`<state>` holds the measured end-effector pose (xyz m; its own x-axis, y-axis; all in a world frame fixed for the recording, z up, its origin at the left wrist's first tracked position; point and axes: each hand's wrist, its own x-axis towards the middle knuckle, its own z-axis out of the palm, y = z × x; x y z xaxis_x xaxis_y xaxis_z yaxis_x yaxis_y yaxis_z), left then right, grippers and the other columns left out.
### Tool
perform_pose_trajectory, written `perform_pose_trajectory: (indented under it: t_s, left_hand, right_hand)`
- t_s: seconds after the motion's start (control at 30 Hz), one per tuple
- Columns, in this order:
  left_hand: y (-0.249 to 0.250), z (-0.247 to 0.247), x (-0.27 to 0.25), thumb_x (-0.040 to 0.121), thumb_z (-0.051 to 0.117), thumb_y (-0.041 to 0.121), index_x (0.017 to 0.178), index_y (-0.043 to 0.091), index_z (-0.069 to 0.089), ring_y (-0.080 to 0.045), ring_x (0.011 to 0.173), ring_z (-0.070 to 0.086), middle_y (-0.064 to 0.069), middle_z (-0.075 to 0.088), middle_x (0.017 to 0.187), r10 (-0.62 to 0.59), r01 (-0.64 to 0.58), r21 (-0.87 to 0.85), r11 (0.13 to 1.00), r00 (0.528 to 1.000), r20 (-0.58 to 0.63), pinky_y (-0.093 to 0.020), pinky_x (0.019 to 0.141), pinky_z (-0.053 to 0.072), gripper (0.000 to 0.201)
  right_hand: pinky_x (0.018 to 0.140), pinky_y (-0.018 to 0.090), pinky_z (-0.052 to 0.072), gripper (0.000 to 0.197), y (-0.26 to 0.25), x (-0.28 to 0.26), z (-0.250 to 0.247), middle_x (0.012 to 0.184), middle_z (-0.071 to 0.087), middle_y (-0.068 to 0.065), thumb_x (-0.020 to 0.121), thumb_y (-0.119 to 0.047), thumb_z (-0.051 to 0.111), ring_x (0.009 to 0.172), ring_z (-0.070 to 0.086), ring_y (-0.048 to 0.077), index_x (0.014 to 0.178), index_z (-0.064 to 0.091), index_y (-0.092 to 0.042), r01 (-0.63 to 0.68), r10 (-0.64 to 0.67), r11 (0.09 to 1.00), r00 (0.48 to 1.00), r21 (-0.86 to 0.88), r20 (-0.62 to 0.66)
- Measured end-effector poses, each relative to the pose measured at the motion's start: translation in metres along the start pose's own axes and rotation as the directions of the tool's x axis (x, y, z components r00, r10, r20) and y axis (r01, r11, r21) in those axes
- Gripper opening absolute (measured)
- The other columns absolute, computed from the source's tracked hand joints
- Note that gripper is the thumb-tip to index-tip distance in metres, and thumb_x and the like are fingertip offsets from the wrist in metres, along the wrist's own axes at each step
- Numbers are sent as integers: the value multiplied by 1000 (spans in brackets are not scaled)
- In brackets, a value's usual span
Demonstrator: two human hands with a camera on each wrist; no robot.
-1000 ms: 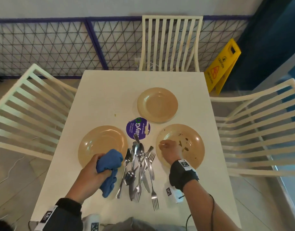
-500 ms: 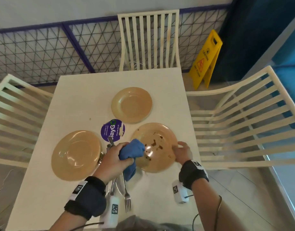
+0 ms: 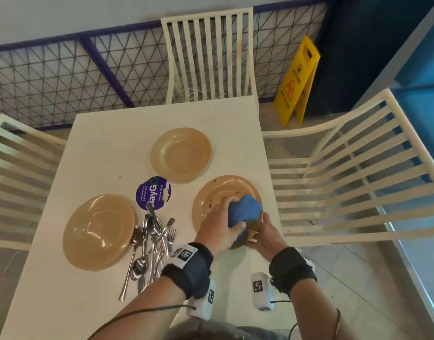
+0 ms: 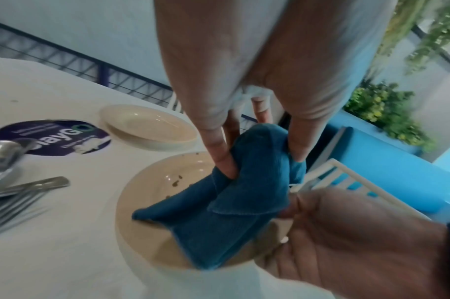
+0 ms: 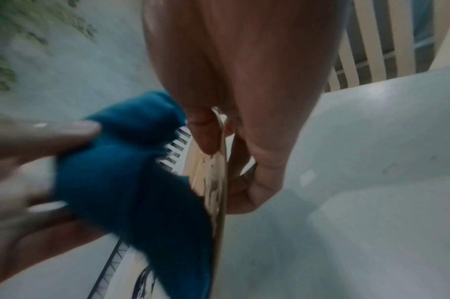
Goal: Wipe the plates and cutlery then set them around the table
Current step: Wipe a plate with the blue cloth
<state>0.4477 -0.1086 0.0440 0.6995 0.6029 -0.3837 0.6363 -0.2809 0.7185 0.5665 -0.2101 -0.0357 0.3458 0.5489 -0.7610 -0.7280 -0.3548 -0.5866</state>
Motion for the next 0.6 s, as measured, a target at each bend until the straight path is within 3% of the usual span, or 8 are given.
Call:
perform_pose_trajectory:
  t_s: [0.1,0.17,0.3,0.43,0.5,0.6]
  left_hand:
    - [9,29,-2,100,54,36,153,28,33,-25,142,39,-5,43,154,73,-100,160,982,983,167,-42,118,32,57]
    - [8,43,-7,105,44,39,155,26,30,-26,145,34,-5,40,157,72,-129,296,946,978,196,-43,118,31,54]
    - [1,44,-17,104,36,46,143,29,46,-27,132,41,2,51,144,167,-208,548,810,978,125,-45,103,40,44]
    - [-19,22,-32,94,44,45,120,30,63,-25,115,52,4,58,129,332,-281,653,704,942,47,-44,90,47,35]
    - [-33,0,-32,91,54,40,117,29,65,-26,110,53,3,58,130,350,-245,679,692,937,-18,-43,86,50,30]
    - [-44,-35,-17,90,64,29,123,23,66,-32,107,53,-4,56,133,314,-140,673,726,939,-143,-46,81,54,33]
  right_hand:
    - [69,44,57,31,-2,-10,-5,104,67,17,104,-10,34,88,64,32,123,52,-27,44,-40,994,998,98,-45]
    - [70,45,56,31,-5,-19,-9,104,68,16,105,-14,32,96,64,33,121,55,-28,70,-61,986,996,149,-65]
    - [61,44,58,31,-7,-33,-21,120,66,19,104,-18,37,95,67,33,131,51,-25,145,-128,960,988,238,-83]
    - [81,60,56,31,-9,-46,-28,126,66,14,106,-34,39,113,63,41,135,50,-31,238,-233,952,971,192,-46]
    - [83,58,55,31,-12,-56,-27,124,68,13,105,-37,39,110,64,37,133,53,-34,271,-270,954,963,127,-22]
    - [74,48,56,31,-12,-73,-19,121,69,12,106,-37,41,102,68,31,132,57,-36,307,-308,951,950,22,51]
